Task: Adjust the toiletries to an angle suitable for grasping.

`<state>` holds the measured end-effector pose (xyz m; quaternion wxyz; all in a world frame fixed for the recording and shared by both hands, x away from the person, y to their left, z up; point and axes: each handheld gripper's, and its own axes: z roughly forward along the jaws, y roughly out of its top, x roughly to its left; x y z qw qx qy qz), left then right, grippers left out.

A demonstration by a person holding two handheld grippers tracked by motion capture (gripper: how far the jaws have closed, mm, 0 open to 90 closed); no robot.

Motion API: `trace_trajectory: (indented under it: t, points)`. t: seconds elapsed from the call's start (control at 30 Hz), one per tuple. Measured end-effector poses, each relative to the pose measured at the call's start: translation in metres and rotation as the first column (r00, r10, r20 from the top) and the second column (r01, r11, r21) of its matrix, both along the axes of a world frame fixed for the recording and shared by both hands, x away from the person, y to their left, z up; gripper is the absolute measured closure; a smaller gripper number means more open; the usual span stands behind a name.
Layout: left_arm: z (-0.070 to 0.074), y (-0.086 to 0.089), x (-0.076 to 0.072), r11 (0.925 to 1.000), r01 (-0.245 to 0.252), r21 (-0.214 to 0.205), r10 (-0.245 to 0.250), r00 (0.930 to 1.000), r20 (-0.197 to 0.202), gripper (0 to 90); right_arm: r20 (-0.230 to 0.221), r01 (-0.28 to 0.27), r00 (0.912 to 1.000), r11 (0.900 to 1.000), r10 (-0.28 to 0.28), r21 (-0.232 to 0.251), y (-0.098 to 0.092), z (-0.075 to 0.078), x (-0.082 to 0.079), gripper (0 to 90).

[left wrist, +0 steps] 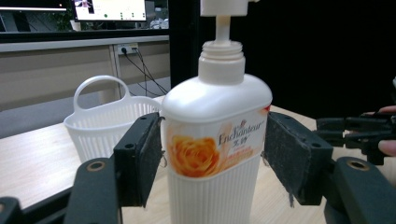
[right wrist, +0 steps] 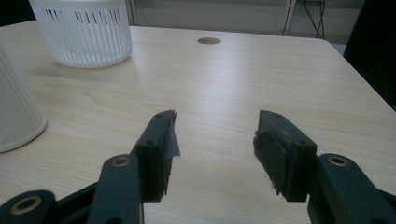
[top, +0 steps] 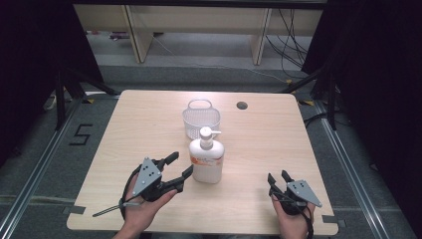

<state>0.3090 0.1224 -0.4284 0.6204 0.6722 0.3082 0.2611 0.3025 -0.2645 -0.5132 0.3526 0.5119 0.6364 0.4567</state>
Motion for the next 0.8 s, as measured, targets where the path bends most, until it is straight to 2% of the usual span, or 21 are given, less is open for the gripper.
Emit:
trace_trajectory:
  t: [0.03,0.07,0.1,0.17,0.2,0.27,0.33,0.4,0.43,0.53,0.57,0.63,0.67,0.7,0.77,0.8]
  points:
    - [0.002,-0.002,0.003,0.9999,0.011,0.001,-0.011,0.9993,0.036,36.3,-0.001,0.000,1.0000,1.0000,0.000,0.000,0.000,0.000,0.000,47.8]
    - [0.004,-0.003,0.002,0.9998,0.004,0.018,-0.004,0.9997,0.025,36.4,-0.001,0.001,1.0000,1.0000,-0.001,0.001,0.000,0.000,0.000,47.8]
    - [0.005,-0.006,0.004,0.9999,0.012,0.000,-0.012,0.9991,0.041,36.3,0.000,0.000,1.0000,1.0000,0.000,0.000,0.000,0.000,0.000,47.8]
    - [0.009,-0.009,0.004,1.0000,0.004,0.008,-0.004,0.9994,0.034,36.4,0.000,-0.002,1.0000,1.0000,0.002,-0.003,0.000,0.000,0.000,47.7]
    - [0.010,-0.011,0.005,1.0000,0.003,0.003,-0.003,0.9994,0.035,36.4,-0.012,0.008,0.9999,0.9998,-0.008,0.019,0.002,0.000,-0.001,47.7]
    - [0.013,-0.015,0.006,1.0000,0.003,0.005,-0.003,0.9992,0.039,36.3,0.004,0.007,1.0000,0.9997,-0.007,0.022,0.002,-0.001,0.000,47.6]
    - [0.015,-0.019,0.006,1.0000,0.001,0.002,-0.001,0.9991,0.042,36.3,-0.012,0.008,0.9999,0.9998,-0.007,0.020,0.002,0.000,-0.001,47.6]
    - [0.017,-0.022,0.008,1.0000,-0.005,-0.002,0.005,0.9991,0.043,36.3,-0.004,0.005,1.0000,0.9998,-0.005,0.019,0.002,0.000,0.000,47.6]
    - [0.018,-0.023,0.008,1.0000,-0.006,-0.001,0.006,0.9991,0.043,36.3,0.018,0.010,0.9998,0.9997,-0.010,0.020,0.003,-0.002,0.001,47.5]
    - [0.022,-0.028,0.010,0.9999,-0.014,-0.004,0.014,0.9987,0.049,36.3,0.034,-0.008,0.9994,0.9998,0.008,-0.021,0.000,-0.001,0.002,47.5]
    - [0.023,-0.029,0.011,0.9999,-0.014,-0.003,0.014,0.9985,0.053,36.3,0.020,-0.007,0.9998,0.9998,0.008,-0.016,0.000,-0.001,0.001,47.5]
    - [0.026,-0.032,0.013,0.9998,-0.019,-0.006,0.019,0.9984,0.054,36.3,0.034,-0.003,0.9994,0.9999,0.004,-0.015,0.000,-0.001,0.002,47.4]
    - [0.027,-0.033,0.013,0.9998,-0.019,-0.004,0.019,0.9982,0.056,36.4,0.021,0.007,0.9998,0.9998,-0.007,0.021,0.003,-0.002,0.001,47.4]
    - [0.028,-0.034,0.014,0.9998,-0.021,-0.007,0.021,0.9982,0.056,36.3,0.021,0.006,0.9998,0.9997,-0.007,0.023,0.003,-0.002,0.001,47.4]
    - [0.029,-0.035,0.015,0.9997,-0.024,-0.010,0.024,0.9982,0.055,36.4,0.021,0.000,0.9998,1.0000,0.000,0.004,0.001,-0.001,0.001,47.4]
    - [0.030,-0.035,0.016,0.9996,-0.026,-0.010,0.027,0.9981,0.055,36.4,0.035,-0.009,0.9993,0.9999,0.010,-0.010,0.000,-0.002,0.003,47.3]
